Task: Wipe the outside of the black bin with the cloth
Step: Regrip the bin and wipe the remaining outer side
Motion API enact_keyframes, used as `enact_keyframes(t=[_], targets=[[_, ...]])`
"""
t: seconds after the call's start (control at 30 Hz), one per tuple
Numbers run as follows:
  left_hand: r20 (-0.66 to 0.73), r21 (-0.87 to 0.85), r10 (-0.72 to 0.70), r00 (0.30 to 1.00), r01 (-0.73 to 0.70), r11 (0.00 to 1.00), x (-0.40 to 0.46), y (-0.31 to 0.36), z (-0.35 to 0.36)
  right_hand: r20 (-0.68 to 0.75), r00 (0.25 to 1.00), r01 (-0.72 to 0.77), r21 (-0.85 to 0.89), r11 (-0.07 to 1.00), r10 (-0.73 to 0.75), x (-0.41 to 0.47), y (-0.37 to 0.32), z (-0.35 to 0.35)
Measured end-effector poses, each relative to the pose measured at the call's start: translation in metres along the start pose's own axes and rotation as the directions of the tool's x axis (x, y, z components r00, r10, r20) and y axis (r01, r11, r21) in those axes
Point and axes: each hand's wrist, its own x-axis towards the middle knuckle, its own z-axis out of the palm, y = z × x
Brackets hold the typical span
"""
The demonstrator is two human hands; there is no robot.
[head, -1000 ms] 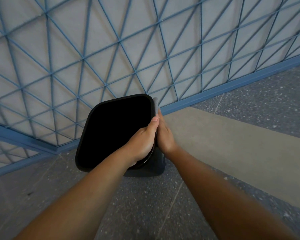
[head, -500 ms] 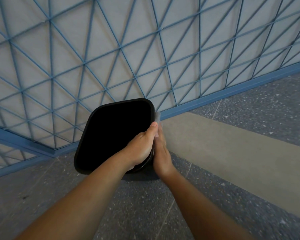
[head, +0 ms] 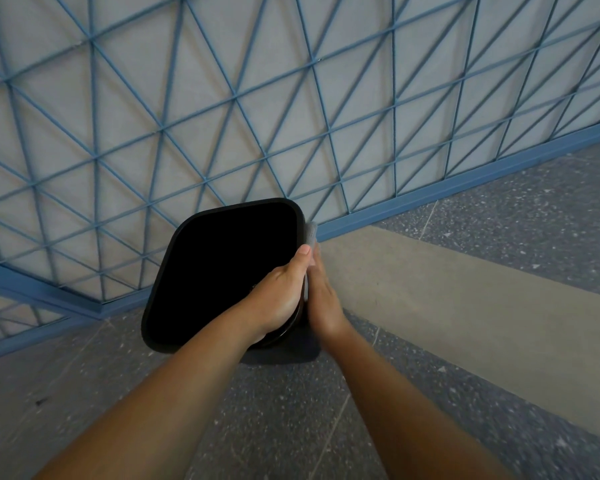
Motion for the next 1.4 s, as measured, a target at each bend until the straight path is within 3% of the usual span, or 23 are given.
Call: enact_keyframes(t=[0.1,0.23,0.47,0.63,0.8,0.93,1.1,1.23,1.4], targets=[[-0.005,-0.001,-0.001,1.0,0.001,1.0,0.002,-0.002,0.0,0.002,1.0,-0.027,0.0,1.0,0.027,0.002,-0.002,-0.002],[0.001,-0.002,-0.008,1.0,0.008,1.0,0.001,0.0,0.0,-0.024,0.997,0.077,0.073,0.994,-0.075,-0.032,0.004,0.008],[-0.006,-0.006,0.023,1.0,-0.023,1.0,0.0,-0.001,0.001,-0.011,0.999,-0.053,-0.007,0.999,0.053,0.007,-0.016,0.001],[-0.002,0.017,-0.007,1.0,0.007,1.0,0.001,0.0,0.0,-0.039,0.998,0.052,0.048,0.997,-0.05,-0.021,-0.006,0.006],[-0.006,0.002,0.017,1.0,-0.017,1.0,0.001,0.0,-0.001,-0.022,0.997,-0.067,0.018,0.998,0.068,0.009,-0.008,0.0],[0.003,0.036,-0.011,1.0,0.011,0.999,-0.001,0.003,-0.001,-0.055,0.999,0.008,0.061,0.998,-0.004,-0.022,-0.013,0.007],[-0.014,-0.027,0.008,1.0,-0.009,1.0,-0.005,0.009,0.001,-0.024,0.999,0.026,0.014,1.0,-0.026,0.014,-0.012,-0.001],[-0.014,-0.009,-0.011,1.0,0.011,1.0,-0.009,0.013,0.002,-0.03,0.998,-0.048,0.004,0.999,0.048,0.019,-0.009,-0.003],[-0.015,0.029,0.014,1.0,-0.014,0.999,-0.007,0.011,0.001,0.008,0.995,0.1,-0.072,0.992,-0.099,0.006,-0.009,-0.001]])
